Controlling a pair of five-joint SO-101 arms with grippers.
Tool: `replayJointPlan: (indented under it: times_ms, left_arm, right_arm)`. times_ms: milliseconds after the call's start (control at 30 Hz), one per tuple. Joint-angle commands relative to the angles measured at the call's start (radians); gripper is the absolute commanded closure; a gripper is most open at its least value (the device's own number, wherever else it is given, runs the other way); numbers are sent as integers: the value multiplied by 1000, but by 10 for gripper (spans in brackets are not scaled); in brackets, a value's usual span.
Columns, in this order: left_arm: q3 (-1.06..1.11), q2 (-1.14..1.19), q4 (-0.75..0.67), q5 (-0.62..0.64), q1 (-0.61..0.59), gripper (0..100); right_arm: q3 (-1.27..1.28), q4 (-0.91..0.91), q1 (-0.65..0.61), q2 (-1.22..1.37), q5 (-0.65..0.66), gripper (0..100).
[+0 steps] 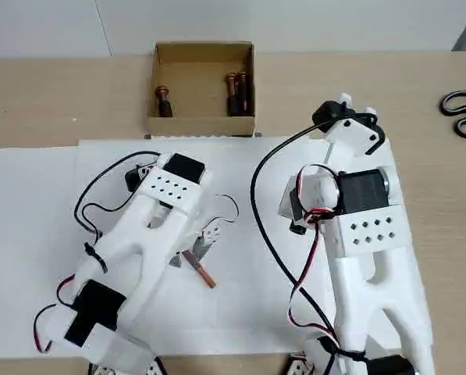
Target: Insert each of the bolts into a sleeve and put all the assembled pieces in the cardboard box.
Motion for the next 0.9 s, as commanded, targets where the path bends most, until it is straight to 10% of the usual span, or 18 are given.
replayJointPlan:
  times_ms: [0,867]
  left_arm:
    - [8,-5,-38,-8,-2,878]
    - [285,-3,-451,-20,-114,957]
  right_arm:
    - [-5,-10,10,-33,5,995]
    - [-5,-12,5,-25,5,995]
